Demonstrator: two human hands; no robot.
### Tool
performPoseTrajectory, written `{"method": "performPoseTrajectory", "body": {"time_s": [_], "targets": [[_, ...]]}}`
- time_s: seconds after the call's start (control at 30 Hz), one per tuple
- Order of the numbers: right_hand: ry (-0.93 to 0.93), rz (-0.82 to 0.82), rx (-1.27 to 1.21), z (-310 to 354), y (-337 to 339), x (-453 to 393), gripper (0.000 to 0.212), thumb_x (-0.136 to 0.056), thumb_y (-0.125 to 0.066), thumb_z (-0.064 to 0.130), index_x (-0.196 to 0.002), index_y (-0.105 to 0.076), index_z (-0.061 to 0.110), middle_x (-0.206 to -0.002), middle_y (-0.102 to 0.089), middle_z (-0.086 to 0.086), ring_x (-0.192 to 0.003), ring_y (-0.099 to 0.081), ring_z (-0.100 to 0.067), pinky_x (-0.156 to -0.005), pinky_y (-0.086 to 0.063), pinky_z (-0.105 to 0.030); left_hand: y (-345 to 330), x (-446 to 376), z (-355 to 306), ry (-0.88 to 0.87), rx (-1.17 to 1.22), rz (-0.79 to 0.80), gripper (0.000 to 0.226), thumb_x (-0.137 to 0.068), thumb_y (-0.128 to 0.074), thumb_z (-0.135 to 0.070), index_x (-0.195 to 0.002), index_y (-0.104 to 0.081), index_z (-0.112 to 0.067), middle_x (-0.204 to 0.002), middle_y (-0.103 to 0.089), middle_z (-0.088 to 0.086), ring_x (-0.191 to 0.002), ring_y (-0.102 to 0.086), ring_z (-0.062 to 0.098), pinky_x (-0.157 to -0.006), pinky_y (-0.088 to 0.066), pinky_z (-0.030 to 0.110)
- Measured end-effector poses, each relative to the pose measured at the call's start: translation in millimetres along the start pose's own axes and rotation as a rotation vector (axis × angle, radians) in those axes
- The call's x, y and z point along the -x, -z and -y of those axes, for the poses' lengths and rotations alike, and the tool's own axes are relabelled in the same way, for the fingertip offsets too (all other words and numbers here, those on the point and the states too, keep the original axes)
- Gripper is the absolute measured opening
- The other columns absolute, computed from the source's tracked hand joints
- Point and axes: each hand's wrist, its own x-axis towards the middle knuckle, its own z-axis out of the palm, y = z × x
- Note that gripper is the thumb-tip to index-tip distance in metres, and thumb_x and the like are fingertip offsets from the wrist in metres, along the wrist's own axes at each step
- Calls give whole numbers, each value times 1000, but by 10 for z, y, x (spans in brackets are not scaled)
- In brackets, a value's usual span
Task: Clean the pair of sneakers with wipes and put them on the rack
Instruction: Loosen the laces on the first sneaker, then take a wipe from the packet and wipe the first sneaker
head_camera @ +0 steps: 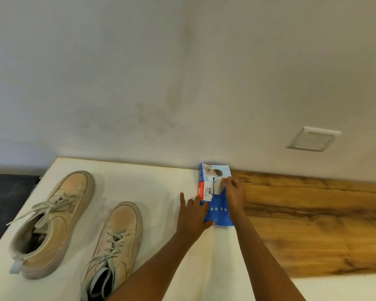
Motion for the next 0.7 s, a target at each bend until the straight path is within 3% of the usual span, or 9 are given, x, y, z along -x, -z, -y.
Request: {"method": "performPoseTrajectory", "body": {"time_s": [0.1, 0.17, 0.23, 0.3, 0.4, 0.47, 0.53, 0.6, 0.7], "targets": [[-159, -74, -365, 225, 54, 97, 13, -93, -53, 15, -81, -55, 18, -82, -57, -1, -77, -55, -17, -64, -45, -24, -126, 55, 78, -5, -66, -85, 51, -66, -59, -74, -86, -68, -28, -77, -66, -2, -72, -66, 15, -99, -33, 60], [-248, -66, -512, 323, 87, 106, 13, -93, -52, 15, -80, -53, 17, -79, -55, -2, -69, -52, -14, -55, -42, -22, -144, 18, 80, 6, -3, -156, 51, -55, -65, -76, -75, -68, -29, -67, -65, -5, -65, -65, 13, -89, -44, 58], [-314, 8, -595, 390, 88, 132, 19, -92, -49, 16, -73, -48, 17, -69, -50, -2, -57, -47, -10, -48, -37, -22, -95, 61, 31, 25, 15, -200, 56, -45, -73, -73, -77, -71, -27, -70, -68, -3, -70, -68, 16, -82, -49, 56], [-369, 80, -647, 422, 67, 188, 24, -93, -48, 19, -70, -47, 16, -60, -50, -1, -52, -47, -11, -48, -38, -25, -144, 84, -3, 29, 82, -243, 59, -49, -72, -72, -88, -69, -27, -76, -70, -3, -75, -69, 16, -82, -49, 55], [-341, 155, -676, 467, 56, 298, 9, -95, -50, 14, -91, -57, 11, -78, -61, -5, -67, -60, -14, -57, -54, -25, -143, 134, -29, 55, 240, -233, 44, -83, -36, -70, -101, -50, -32, -87, -70, -6, -83, -68, 13, -85, -49, 51], [-294, 245, -727, 500, 60, 410, 12, -94, -50, 7, -100, -60, 8, -86, -67, -7, -73, -67, -13, -63, -56, -21, -43, 172, -61, 96, 410, -317, 38, -96, -26, -52, -113, -49, -28, -107, -65, -4, -100, -63, 15, -92, -48, 37], [-267, 298, -727, 563, 56, 578, 17, -92, -51, 1, -104, -61, 8, -90, -70, -7, -77, -70, -14, -67, -57, -21, 136, 202, -43, 222, 656, -342, 30, -98, -42, -30, -124, -51, -18, -123, -55, 0, -112, -53, 15, -92, -38, 18], [-266, 303, -702, 621, 30, 783, 21, -90, -54, -1, -109, -59, 7, -95, -69, -9, -79, -70, -14, -68, -57, -20, 371, 292, 34, 348, 943, -325, 23, -97, -47, -17, -117, -56, -13, -119, -59, 3, -108, -56, 18, -87, -40, 17], [-293, 269, -552, 708, -43, 1131, 20, -89, -61, 9, -108, -60, 5, -94, -64, -7, -77, -64, -12, -67, -54, -20, 796, 584, 183, 416, 1358, -395, 15, -98, -43, -17, -96, -58, -18, -97, -65, 5, -87, -60, 24, -70, -47, 28]]}}
